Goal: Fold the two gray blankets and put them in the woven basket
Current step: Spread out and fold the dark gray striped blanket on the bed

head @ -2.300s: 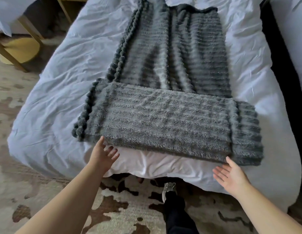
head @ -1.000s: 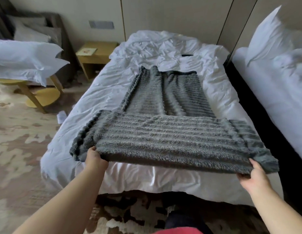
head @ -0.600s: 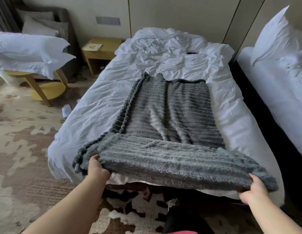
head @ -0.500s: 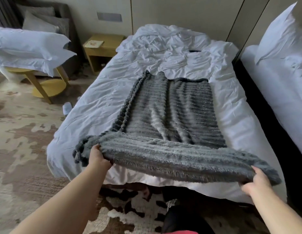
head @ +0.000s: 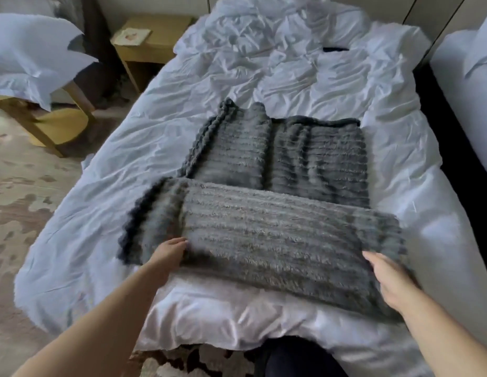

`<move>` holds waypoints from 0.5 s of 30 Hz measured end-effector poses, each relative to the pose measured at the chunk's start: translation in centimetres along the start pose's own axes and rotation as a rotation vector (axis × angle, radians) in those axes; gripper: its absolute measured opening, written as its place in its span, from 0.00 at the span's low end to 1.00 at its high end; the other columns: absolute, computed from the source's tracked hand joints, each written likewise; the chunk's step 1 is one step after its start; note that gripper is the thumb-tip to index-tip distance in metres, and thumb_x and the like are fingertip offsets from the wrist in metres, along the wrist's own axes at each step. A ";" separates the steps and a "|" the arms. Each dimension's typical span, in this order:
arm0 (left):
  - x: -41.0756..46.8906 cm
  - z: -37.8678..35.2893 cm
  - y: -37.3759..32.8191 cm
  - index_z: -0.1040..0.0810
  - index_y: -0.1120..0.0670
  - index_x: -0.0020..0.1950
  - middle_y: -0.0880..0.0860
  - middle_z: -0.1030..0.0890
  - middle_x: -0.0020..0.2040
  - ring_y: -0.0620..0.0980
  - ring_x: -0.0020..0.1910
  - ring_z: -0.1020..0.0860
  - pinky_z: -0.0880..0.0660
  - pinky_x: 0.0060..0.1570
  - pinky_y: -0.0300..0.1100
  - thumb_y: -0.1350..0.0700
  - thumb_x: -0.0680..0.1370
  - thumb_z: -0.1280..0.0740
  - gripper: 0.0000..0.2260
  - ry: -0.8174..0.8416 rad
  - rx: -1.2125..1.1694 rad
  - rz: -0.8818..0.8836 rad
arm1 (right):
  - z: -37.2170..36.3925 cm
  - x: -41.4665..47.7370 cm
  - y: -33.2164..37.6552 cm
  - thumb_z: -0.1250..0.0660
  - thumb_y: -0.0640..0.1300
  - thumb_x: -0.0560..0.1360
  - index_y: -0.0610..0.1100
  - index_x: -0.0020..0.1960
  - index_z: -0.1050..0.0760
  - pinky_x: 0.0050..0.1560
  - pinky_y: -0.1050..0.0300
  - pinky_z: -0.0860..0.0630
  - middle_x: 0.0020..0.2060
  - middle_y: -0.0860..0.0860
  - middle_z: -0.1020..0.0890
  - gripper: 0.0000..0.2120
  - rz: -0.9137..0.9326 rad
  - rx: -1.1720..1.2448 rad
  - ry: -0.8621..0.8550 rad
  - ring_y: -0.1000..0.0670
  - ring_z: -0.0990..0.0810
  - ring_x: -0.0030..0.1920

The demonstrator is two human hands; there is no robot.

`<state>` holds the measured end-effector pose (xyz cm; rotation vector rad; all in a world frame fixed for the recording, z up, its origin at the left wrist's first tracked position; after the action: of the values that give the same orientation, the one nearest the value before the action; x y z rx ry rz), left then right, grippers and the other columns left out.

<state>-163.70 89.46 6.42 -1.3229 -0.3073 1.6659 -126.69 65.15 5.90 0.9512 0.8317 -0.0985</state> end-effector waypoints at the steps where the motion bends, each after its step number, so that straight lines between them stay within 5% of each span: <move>1: 1.2 -1.1 1.1 0.22 0.56 0.63 0.58 0.19 0.55 0.49 0.37 0.24 0.28 0.33 0.36 0.58 0.79 0.36 0.13 0.006 0.213 -0.041 | -0.6 1.6 -0.8 0.35 0.47 0.78 0.44 0.71 0.31 0.71 0.48 0.37 0.71 0.47 0.30 0.23 -0.040 -0.048 0.018 0.44 0.33 0.70; 3: 3.0 -2.9 2.3 0.25 0.55 0.68 0.57 0.20 0.60 0.54 0.50 0.20 0.25 0.47 0.40 0.58 0.79 0.37 0.17 0.030 0.533 -0.088 | -1.4 3.8 -1.5 0.33 0.48 0.77 0.44 0.70 0.31 0.69 0.46 0.34 0.70 0.46 0.29 0.23 -0.111 -0.090 0.036 0.43 0.31 0.69; 5: 4.0 -4.1 2.7 0.27 0.55 0.70 0.56 0.22 0.64 0.56 0.60 0.23 0.27 0.58 0.43 0.57 0.79 0.39 0.18 0.038 0.598 -0.061 | -1.9 5.1 -1.4 0.33 0.49 0.76 0.45 0.70 0.29 0.68 0.44 0.32 0.69 0.45 0.27 0.23 -0.169 -0.133 0.015 0.42 0.29 0.67; 15: 2.4 -2.0 4.5 0.30 0.54 0.72 0.53 0.31 0.72 0.53 0.68 0.30 0.36 0.65 0.40 0.57 0.78 0.38 0.21 0.017 0.648 -0.204 | -1.3 1.9 -3.1 0.36 0.44 0.78 0.46 0.66 0.26 0.58 0.51 0.29 0.64 0.46 0.24 0.17 0.038 -0.270 -0.100 0.42 0.26 0.62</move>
<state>-164.24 88.38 1.07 -0.7878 0.1066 1.4094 -127.43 64.82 2.16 0.7017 0.7136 -0.0005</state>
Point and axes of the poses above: each hand's wrist, its own x-axis towards the middle knuckle, its own z-axis out of the back of the hand, y = z × x, the point moved 1 cm from there along x, towards the middle knuckle
